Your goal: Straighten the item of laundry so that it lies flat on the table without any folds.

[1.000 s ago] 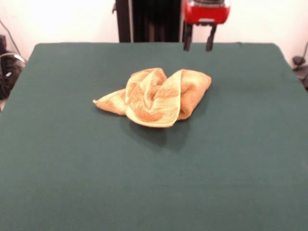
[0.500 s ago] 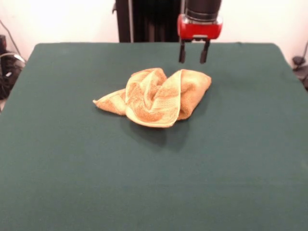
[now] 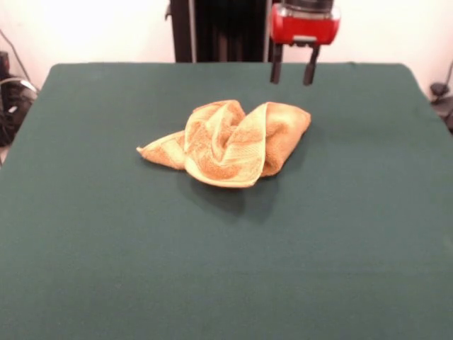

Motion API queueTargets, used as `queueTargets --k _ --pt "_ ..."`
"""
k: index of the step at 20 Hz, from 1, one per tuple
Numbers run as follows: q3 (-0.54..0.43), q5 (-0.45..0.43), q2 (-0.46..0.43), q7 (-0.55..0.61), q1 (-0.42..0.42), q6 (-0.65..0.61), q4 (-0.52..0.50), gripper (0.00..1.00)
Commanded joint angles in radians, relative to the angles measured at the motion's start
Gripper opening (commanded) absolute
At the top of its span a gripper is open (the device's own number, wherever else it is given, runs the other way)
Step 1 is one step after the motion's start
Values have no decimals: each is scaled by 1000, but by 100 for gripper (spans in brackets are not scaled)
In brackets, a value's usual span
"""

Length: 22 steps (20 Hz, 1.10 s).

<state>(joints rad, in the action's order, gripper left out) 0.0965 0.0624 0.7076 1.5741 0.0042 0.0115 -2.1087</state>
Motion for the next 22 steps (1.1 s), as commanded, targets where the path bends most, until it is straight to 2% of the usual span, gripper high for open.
queueTargets --k 1,10,15,22 --pt "8 149 23 296 46 -124 42 100" --pt "53 302 -136 300 71 -50 114 100" --pt "20 308 -189 266 42 22 141 100" --pt "38 339 -234 258 70 -7 188 100"
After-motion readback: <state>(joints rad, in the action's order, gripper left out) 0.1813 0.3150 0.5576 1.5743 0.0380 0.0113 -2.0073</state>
